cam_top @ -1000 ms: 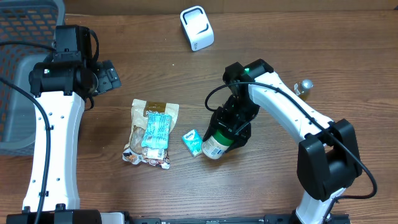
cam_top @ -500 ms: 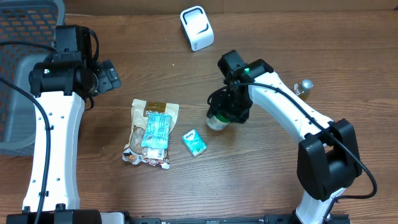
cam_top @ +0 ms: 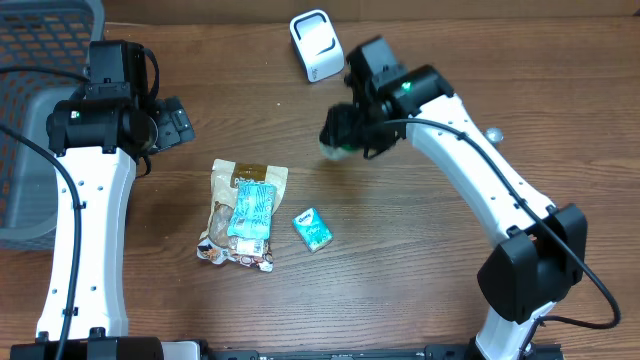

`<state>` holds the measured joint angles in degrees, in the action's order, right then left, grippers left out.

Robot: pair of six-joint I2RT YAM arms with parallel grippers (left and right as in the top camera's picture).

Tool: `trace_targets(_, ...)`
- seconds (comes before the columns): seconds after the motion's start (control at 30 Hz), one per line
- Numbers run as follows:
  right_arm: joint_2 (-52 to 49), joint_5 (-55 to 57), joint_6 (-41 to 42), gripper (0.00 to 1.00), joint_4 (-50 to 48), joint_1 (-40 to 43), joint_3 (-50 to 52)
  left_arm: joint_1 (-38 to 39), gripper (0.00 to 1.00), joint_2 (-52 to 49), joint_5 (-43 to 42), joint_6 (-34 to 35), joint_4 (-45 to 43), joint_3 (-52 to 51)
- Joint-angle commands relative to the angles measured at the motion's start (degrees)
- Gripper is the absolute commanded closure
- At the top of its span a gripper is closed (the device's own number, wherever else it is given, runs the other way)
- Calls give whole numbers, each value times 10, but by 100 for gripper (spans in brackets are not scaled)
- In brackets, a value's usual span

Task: Scan the item barcode
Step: 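Carry the green jar up to the white scanner with the right gripper, then hold the jar label under the scanner window, turning it slightly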

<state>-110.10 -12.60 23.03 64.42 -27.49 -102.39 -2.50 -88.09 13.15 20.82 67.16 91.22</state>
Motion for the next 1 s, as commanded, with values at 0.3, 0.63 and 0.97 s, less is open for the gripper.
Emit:
trace_targets(0.3,-3,137,-86,66,-209,-5,-45,-1,1,3,8,-7,-1,5)
trace_targets(0.63,-83,152,-101,69,-438,-5,-45,-1,1,3,8,-7,-1,5)
trace_targets(0.97,-180,186,-100,69,-611,3,-45,-1,1,3,8,-7,-1,5)
